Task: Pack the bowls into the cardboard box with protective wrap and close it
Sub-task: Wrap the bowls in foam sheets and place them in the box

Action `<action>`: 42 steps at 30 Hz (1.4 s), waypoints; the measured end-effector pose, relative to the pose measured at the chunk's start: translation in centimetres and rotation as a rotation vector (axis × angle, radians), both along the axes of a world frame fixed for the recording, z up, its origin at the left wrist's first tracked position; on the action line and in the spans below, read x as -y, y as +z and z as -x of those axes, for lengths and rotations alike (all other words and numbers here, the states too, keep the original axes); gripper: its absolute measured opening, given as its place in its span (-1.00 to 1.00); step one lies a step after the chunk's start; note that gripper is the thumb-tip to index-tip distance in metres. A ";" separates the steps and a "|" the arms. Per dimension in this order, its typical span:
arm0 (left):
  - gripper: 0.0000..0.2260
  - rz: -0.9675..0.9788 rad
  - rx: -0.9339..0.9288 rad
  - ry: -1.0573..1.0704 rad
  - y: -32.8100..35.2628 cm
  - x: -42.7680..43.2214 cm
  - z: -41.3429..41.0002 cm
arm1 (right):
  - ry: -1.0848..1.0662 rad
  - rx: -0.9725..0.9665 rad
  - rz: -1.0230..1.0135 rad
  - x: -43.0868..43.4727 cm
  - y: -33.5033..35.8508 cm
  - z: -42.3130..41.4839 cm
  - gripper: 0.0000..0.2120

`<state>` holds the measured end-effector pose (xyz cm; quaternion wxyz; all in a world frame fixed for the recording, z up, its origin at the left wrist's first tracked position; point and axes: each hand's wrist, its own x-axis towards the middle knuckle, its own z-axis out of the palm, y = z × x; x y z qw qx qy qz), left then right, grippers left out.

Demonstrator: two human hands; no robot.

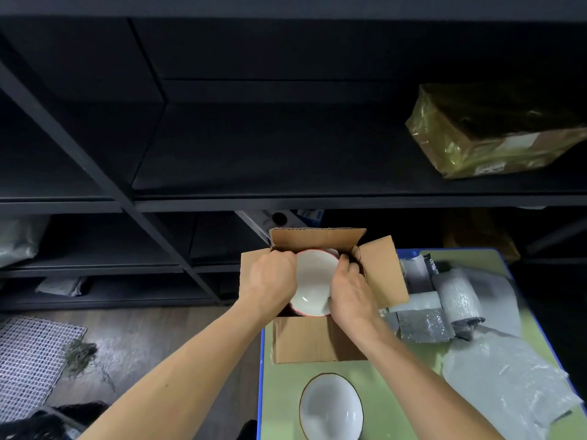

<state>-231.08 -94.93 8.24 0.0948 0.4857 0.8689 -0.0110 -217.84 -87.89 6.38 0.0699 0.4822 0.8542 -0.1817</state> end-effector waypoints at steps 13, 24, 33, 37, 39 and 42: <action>-0.84 -0.118 0.032 -0.020 -0.9 0.4 0.0 | 0.135 0.174 -0.137 0.7 1.0 0.0 -0.22; -0.91 -0.401 0.314 0.173 -1.0 5.5 -0.5 | 0.105 0.275 -0.011 2.4 1.0 2.8 0.00; -0.89 -0.437 0.384 0.235 -1.6 5.5 -0.2 | 0.054 0.271 0.039 2.0 0.4 3.5 -0.07; -0.89 -0.444 0.393 0.237 -1.7 5.5 -0.2 | 0.054 0.255 0.050 2.0 0.6 3.3 -0.11; -0.91 -0.446 0.408 0.241 -1.7 5.5 -0.1 | 0.044 0.245 0.051 1.9 0.7 3.2 -0.11; -0.92 -0.448 0.422 0.250 -1.6 5.4 -0.1 | 0.038 0.241 0.030 2.2 0.6 3.3 -0.13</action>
